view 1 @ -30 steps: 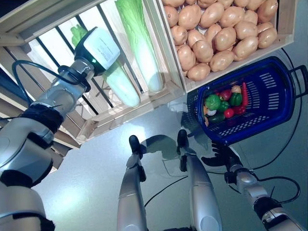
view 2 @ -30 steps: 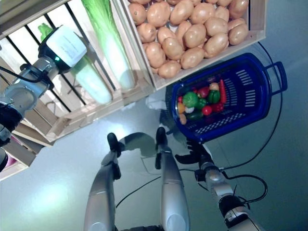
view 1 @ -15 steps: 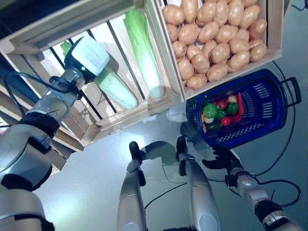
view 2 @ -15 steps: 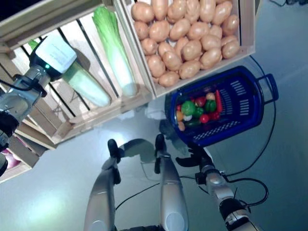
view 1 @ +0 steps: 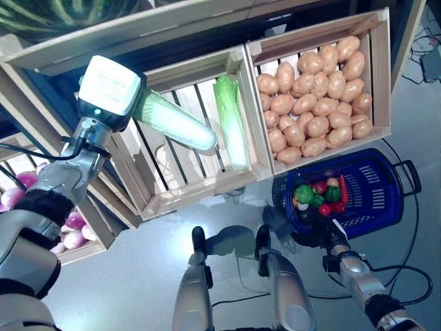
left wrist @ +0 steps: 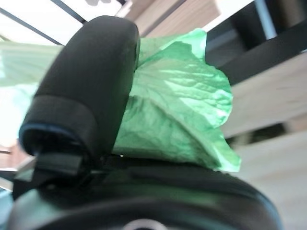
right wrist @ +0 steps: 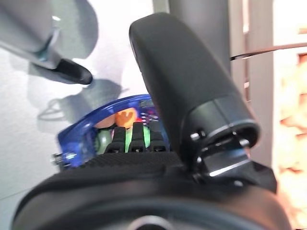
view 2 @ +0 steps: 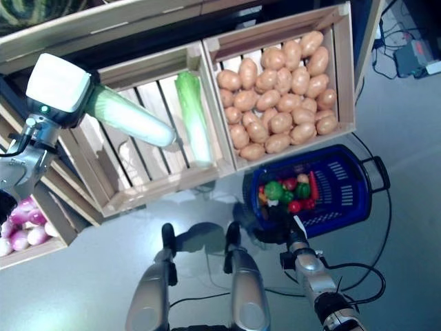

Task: Put vegetables into the basket

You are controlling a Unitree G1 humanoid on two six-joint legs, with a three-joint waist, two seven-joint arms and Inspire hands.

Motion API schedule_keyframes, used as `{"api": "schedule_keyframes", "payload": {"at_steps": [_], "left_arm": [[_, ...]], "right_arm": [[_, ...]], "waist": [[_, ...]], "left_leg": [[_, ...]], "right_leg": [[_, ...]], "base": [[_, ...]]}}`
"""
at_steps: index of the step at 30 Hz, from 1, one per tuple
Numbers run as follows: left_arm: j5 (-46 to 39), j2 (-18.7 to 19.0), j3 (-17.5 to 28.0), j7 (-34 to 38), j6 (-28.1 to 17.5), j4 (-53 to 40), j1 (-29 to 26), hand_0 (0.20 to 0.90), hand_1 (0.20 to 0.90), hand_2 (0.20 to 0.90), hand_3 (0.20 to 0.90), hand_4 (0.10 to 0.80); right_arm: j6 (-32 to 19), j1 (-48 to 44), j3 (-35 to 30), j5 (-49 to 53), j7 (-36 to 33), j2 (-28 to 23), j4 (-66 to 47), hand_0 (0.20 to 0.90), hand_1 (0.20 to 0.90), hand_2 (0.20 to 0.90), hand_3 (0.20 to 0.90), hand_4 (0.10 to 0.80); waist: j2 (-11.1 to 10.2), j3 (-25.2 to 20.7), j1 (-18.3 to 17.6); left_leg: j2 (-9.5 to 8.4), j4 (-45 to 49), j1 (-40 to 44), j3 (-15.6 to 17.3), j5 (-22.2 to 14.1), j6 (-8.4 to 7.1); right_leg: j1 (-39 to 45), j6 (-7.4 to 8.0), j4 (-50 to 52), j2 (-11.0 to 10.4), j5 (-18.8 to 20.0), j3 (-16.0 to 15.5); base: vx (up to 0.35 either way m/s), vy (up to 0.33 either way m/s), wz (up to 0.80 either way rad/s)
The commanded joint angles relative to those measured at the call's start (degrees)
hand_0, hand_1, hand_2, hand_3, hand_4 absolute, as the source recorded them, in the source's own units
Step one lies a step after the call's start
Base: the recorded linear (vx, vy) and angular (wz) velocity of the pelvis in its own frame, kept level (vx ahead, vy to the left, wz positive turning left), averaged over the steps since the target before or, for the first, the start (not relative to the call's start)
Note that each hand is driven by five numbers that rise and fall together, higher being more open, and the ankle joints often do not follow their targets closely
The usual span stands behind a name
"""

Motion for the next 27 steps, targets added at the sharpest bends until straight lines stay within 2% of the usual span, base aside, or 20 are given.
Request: {"api": "schedule_keyframes", "payload": {"at_steps": [1, 6, 11, 13, 16, 19, 21, 23, 27], "left_arm": [[-3.15, 4.89, 10.40, 6.71, -0.54, -7.75, 3.70, 0.300, 0.300, 0.300, 0.300, 0.400], [0.32, 6.04, 16.39, 3.91, -1.04, -17.18, 13.67, 0.300, 0.300, 0.300, 0.300, 0.400], [2.47, 7.01, 17.12, 3.60, -2.18, -17.38, 17.31, 0.300, 0.300, 0.300, 0.300, 0.400], [2.22, 7.18, 17.29, 3.15, -2.26, -17.70, 18.76, 0.300, 0.300, 0.300, 0.300, 0.400], [0.79, 6.18, 18.23, 2.88, -1.82, -18.10, 21.10, 0.300, 0.300, 0.300, 0.300, 0.400], [-3.25, 2.93, 19.38, 3.91, -1.90, -17.77, 23.61, 0.300, 0.300, 0.300, 0.300, 0.400], [-8.30, -3.28, 21.23, 3.62, -2.67, -17.62, 25.83, 0.300, 0.300, 0.300, 0.300, 0.400], [-8.64, -6.84, 22.22, 3.65, -3.34, -17.82, 26.91, 0.300, 0.300, 0.300, 0.300, 0.400], [-14.56, -15.22, 23.31, -0.14, -3.30, -20.63, 29.30, 0.300, 0.300, 0.300, 0.300, 0.400]], "right_arm": [[0.33, 5.80, -4.50, 2.67, -0.95, -2.17, -8.08, 0.900, 0.900, 0.900, 0.900, 0.800], [5.53, 10.47, -9.51, 4.81, 6.14, -6.02, -19.49, 0.900, 0.900, 0.900, 0.900, 0.800], [10.26, 11.59, -13.14, 2.78, 12.92, -12.29, -30.34, 0.900, 0.900, 0.900, 0.900, 0.800], [10.69, 11.14, -14.18, 2.35, 14.25, -15.52, -34.35, 0.900, 0.900, 0.900, 0.900, 0.800], [10.31, 9.32, -15.51, 4.60, 14.25, -17.64, -38.83, 0.900, 0.900, 0.900, 0.900, 0.800], [8.40, 6.43, -15.94, 7.90, 12.67, -17.08, -42.71, 0.900, 0.900, 0.900, 0.900, 0.800], [6.53, 3.70, -14.44, 10.45, 10.74, -11.91, -45.97, 0.900, 0.900, 0.900, 0.900, 0.800], [5.13, 2.66, -12.62, 10.00, 9.44, -9.08, -47.32, 0.900, 0.900, 0.900, 0.900, 0.800], [2.74, 1.76, -8.66, 8.99, 7.94, -3.59, -47.62, 0.900, 0.900, 0.900, 0.900, 0.800]], "waist": [[-0.77, -7.22, -0.42], [-1.56, -10.71, -0.30], [-2.10, -12.52, -0.84], [-2.25, -13.44, -0.83], [-2.29, -14.56, -0.69], [-2.02, -15.78, -0.28], [-1.59, -17.28, 0.51], [-1.30, -17.99, 0.89], [-1.02, -19.18, 2.09]], "left_leg": [[-1.44, 1.68, 0.37, -0.02, -2.59, -1.42], [-1.31, -0.78, 4.19, -0.31, -2.64, -1.33], [-0.46, -1.62, 6.77, -0.13, -2.73, -1.39], [-0.36, -2.53, 8.19, -0.20, -2.60, -1.41], [-0.50, -3.77, 9.71, -0.16, -2.44, -1.55], [-0.50, -4.86, 10.96, -0.22, -2.18, -1.57], [-0.67, -5.54, 11.84, -0.39, -2.31, -1.41], [-0.76, -5.97, 12.46, -0.69, -2.43, -1.28], [-1.00, -6.66, 13.71, -1.40, -2.83, -0.99]], "right_leg": [[10.89, 1.40, -10.37, -1.31, 0.98, -2.43], [14.76, 1.75, -12.32, -0.73, 1.27, -3.35], [17.07, 1.72, -12.94, -0.16, 1.30, -3.32], [18.32, 1.86, -13.87, 0.00, 1.63, -3.06], [19.67, 2.01, -15.41, 0.22, 2.27, -2.84], [20.98, 2.08, -16.45, 0.24, 2.64, -2.91], [21.87, 2.03, -17.23, 0.14, 2.70, -2.94], [22.37, 1.98, -17.50, 0.06, 2.63, -2.99], [23.37, 2.01, -17.77, 0.06, 2.30, -3.33]], "base": [[0.156, -0.031, 0.10], [0.102, -0.034, 0.09], [0.045, -0.042, 0.05], [0.069, -0.023, -0.02], [0.057, -0.016, -0.03], [0.056, 0.003, -0.07], [0.080, 0.010, -0.05], [0.056, 0.000, 0.03], [0.040, -0.018, 0.06]]}}
